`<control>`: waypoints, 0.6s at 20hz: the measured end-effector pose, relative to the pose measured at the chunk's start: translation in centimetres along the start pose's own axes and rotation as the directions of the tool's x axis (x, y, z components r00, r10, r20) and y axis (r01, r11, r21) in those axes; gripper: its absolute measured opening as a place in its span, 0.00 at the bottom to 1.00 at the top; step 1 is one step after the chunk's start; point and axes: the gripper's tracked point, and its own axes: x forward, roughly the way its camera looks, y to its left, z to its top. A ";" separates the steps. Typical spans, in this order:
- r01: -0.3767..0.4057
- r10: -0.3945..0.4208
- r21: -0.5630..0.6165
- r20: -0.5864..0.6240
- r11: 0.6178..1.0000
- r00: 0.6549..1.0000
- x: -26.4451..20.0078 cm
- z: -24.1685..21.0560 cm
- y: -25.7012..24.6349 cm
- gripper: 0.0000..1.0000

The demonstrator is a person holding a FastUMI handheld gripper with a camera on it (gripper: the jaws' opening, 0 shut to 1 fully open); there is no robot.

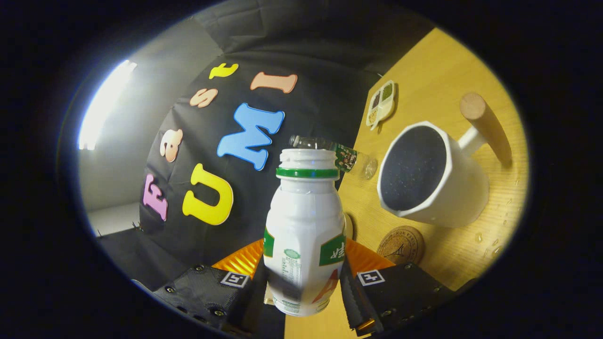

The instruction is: Take the bottle from table, then pour the juice into the cup, finally place the bottle on the coaster

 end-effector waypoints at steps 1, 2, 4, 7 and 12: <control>0.009 -0.010 -0.058 -0.008 0.998 1.000 0.1 -0.4 -0.1 0.68; 0.017 -0.019 -0.109 -0.013 0.994 1.000 0.2 -0.4 -0.1 0.69; 0.024 -0.029 -0.207 -0.023 0.978 0.999 0.3 -0.2 0.5 0.69; 0.024 -0.039 -0.324 -0.040 0.946 0.998 0.6 -0.7 1.3 0.69; 0.035 -0.072 -0.502 -0.054 0.864 0.996 0.7 -1.3 1.5 0.69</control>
